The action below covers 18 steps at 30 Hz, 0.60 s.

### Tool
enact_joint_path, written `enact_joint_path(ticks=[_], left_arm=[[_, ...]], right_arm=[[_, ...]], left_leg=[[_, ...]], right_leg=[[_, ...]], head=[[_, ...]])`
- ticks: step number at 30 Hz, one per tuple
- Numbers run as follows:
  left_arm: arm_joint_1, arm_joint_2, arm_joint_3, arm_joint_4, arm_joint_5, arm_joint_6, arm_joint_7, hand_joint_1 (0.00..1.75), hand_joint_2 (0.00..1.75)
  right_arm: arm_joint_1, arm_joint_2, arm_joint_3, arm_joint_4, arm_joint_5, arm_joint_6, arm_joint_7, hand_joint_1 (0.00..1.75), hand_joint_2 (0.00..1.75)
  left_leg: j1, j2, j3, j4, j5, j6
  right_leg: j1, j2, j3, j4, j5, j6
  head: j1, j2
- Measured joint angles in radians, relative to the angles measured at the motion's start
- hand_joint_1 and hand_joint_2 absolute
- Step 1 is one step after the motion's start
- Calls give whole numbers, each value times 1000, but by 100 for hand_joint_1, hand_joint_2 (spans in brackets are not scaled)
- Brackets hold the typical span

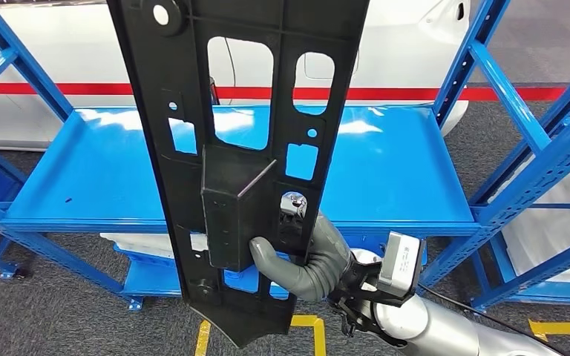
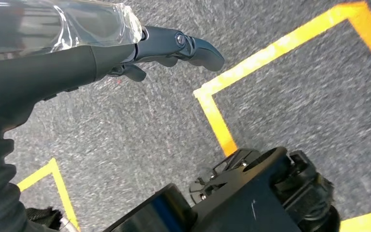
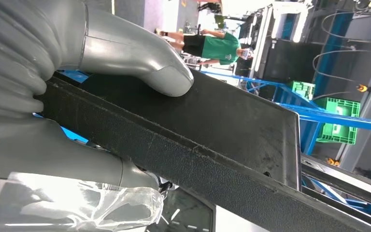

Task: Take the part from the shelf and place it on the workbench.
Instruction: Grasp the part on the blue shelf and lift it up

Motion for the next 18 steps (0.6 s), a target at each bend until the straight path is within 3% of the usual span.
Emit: enact_joint_path(ticks=[1, 3, 5, 7, 9, 12, 13, 14, 15, 18], left_arm=[[3, 0, 0, 0, 0, -2, 0, 0, 175], [6, 0, 0, 0, -1, -5, 0, 0, 175], [6, 0, 0, 0, -1, -7, 0, 0, 175], [8, -2, 0, 0, -1, -8, 0, 0, 175], [10, -3, 0, 0, -1, -8, 0, 0, 175], [12, -2, 1, 0, -1, -8, 1, 0, 175], [13, -2, 1, 0, -1, -8, 1, 0, 175], [14, -2, 1, 0, -1, -8, 1, 0, 175], [14, -2, 1, 0, 0, -8, 1, 0, 175], [13, -2, 1, 0, -1, -8, 0, 0, 175]], right_arm=[[0, 0, 0, 0, -1, 0, 0, 175, 175], [-1, -1, 0, 0, -4, 0, 0, 175, 175], [-3, -1, 0, 0, -4, 0, 0, 175, 175], [-4, -3, -1, 0, -5, 0, 0, 175, 175], [-4, -5, -2, 0, -5, 0, 0, 175, 175], [-4, -5, -3, 0, -5, 0, 0, 175, 175], [-3, -5, -3, 0, -5, 0, 0, 175, 175], [-3, -5, -3, 0, -5, 0, 0, 175, 175], [-3, -6, -3, 0, -6, 0, 0, 175, 175], [-4, -6, -3, 0, -6, 0, 0, 175, 175]], left_leg=[[0, -5, 48, -78, 32, 3], [-1, -29, 129, -220, 67, 14], [-6, -43, 151, -270, 69, 22], [-5, -29, 143, -275, 79, 33], [-2, -10, 131, -280, 93, 50], [-7, 17, 115, -280, 106, 64], [-9, 27, 111, -279, 108, 66], [-10, 37, 108, -278, 109, 66], [-11, 47, 105, -276, 110, 66], [-13, 64, 97, -264, 109, 58]], right_leg=[[0, 9, -4, 0, 4, 3], [0, 26, -11, -1, 13, 11], [-2, 39, -20, -2, 26, 24], [-2, 46, -31, -1, 32, 36], [2, 23, -56, 44, -8, 43], [1, -6, -124, 232, -122, 45], [0, -7, -135, 278, -135, 46], [0, -8, -130, 292, -130, 46], [0, -12, -106, 266, -108, 47], [2, -31, 22, 67, -41, 43]], head=[[0, 0], [0, 0], [0, 0], [0, 0], [5, 0], [11, 0], [11, 0], [11, 0], [11, 0], [10, 0]])
